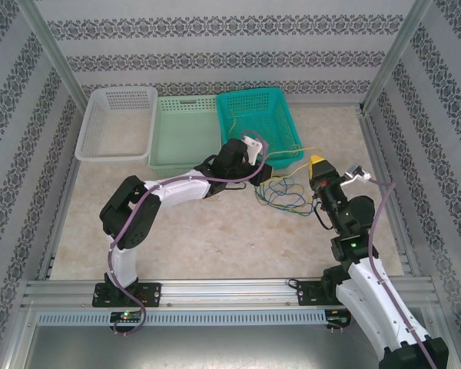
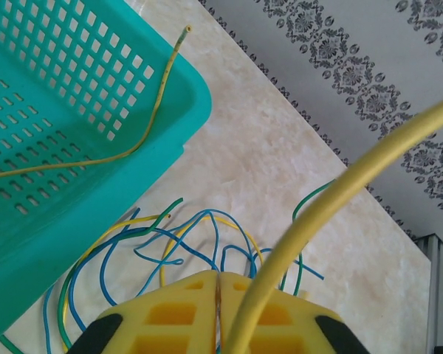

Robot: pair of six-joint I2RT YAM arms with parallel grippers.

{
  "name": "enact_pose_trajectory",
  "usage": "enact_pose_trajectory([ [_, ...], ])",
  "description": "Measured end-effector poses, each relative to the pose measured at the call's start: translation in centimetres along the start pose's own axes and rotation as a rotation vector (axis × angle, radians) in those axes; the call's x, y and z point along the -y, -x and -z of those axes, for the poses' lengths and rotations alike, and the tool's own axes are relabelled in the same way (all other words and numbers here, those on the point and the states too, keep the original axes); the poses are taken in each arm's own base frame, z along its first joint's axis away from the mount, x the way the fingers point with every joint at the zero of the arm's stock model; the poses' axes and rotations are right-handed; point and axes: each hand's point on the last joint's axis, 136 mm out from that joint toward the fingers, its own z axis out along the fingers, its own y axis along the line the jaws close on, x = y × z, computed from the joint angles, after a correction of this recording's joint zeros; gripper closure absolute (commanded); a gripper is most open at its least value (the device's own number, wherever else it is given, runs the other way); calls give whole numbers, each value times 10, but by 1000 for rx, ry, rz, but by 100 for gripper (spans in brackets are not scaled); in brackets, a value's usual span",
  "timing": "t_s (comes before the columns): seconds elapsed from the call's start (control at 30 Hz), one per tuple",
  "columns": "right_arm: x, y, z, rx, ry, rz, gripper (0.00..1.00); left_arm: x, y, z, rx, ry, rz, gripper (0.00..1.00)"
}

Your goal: Untangle the cables

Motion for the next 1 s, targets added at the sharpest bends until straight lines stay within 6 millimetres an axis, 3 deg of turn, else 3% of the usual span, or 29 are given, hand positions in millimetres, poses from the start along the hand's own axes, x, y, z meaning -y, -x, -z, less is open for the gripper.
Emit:
enact_pose_trajectory([
  [0.27,8,1,2,-3,-68,60,100,-1,-5,3,-86,36,-83,100],
  [0.47,-7,-8,-15,-106,-133,198,100,-5,-15,9,-232,78,-238,100],
  [0.53,-9,-16,-26,-179,-167,241,100,-13,-28,14,-299,108,-284,100],
  [0.67,8,-31,-41,-335,-288,337,100,-32,-47,23,-390,185,-351,100],
  [0.83,25,-48,-34,-510,-383,440,100,-62,-59,34,-440,318,-427,100],
  [1.0,40,-69,-21,-699,-401,473,100,-86,-41,52,-422,500,-526,100],
])
